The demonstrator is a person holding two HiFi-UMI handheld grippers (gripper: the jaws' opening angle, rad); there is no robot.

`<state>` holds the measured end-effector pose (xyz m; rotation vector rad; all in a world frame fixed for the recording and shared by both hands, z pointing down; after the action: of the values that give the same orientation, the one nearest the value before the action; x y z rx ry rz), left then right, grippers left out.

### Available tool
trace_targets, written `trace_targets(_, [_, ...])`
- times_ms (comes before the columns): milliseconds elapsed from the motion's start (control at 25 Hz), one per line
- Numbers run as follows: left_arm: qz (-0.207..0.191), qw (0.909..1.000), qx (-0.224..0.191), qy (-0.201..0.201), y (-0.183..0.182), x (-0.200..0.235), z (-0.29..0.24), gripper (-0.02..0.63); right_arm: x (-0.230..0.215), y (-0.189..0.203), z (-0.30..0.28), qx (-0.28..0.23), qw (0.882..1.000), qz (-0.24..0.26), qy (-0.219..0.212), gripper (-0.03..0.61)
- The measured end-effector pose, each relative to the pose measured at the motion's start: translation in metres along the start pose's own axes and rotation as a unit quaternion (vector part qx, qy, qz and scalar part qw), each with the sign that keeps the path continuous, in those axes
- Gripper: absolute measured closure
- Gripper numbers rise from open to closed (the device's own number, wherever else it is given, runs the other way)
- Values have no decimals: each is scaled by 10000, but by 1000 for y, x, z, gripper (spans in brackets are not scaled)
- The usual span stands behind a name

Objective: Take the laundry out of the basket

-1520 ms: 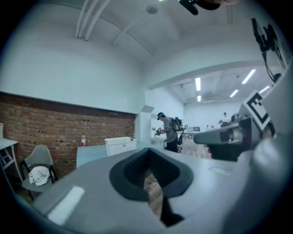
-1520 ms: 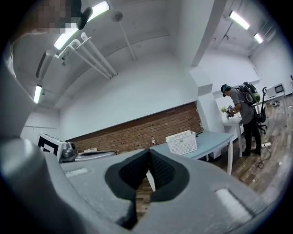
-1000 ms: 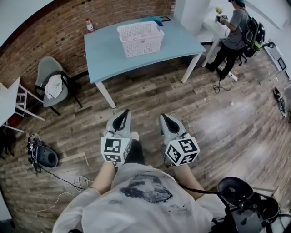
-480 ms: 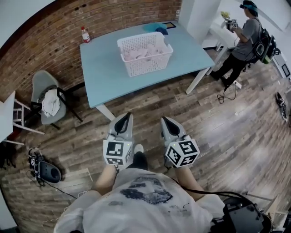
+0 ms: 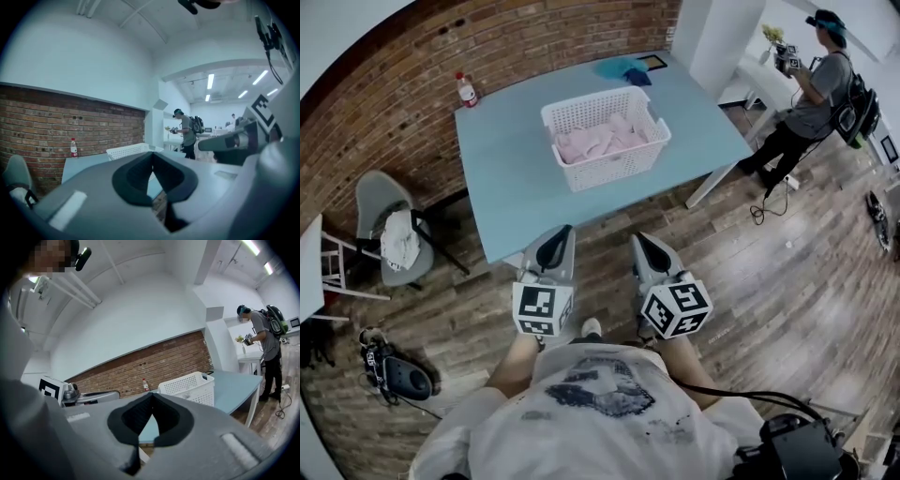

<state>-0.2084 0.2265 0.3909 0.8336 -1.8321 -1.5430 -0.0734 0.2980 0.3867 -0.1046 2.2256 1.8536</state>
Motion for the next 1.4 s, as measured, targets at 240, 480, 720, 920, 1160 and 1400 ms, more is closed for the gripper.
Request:
trace_targets(240, [151, 9999, -27, -51, -4, 24, -28, 623, -20, -15, -32, 31, 9999, -67, 123, 581])
trace_targets(480, [132, 9996, -4, -232, -8, 47, -72, 622, -50, -27, -78, 62, 9999, -72, -53, 581])
trace_targets(720, [112, 9979, 162, -623, -7, 78, -133, 623, -94, -37, -148, 147, 9989, -124, -432, 581])
trace_targets(920, [97, 9948, 272, -973, -17, 92, -205, 623, -152, -54, -204, 251, 9964, -215, -784, 581])
trace_targets(1160, [131, 9889, 335, -1444, -41, 110, -293, 623, -222, -85, -273, 447, 9912, -167, -1238, 581])
trace_targets(1400, [279, 9814, 452, -1844, -48, 131, -352, 623, -269, -105, -327, 615, 9856, -91, -1569, 581])
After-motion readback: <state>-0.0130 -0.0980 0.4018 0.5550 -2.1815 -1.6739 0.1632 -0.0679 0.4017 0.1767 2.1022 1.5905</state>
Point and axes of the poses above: the fingertips, and each gripper's own axes: z backward along the fingers, x to its left, y out of its underside, the point moved 3 cm from there along z, backward along the fingers, and after that the axes turned 4 degrees about z, right-handed, at the moved point
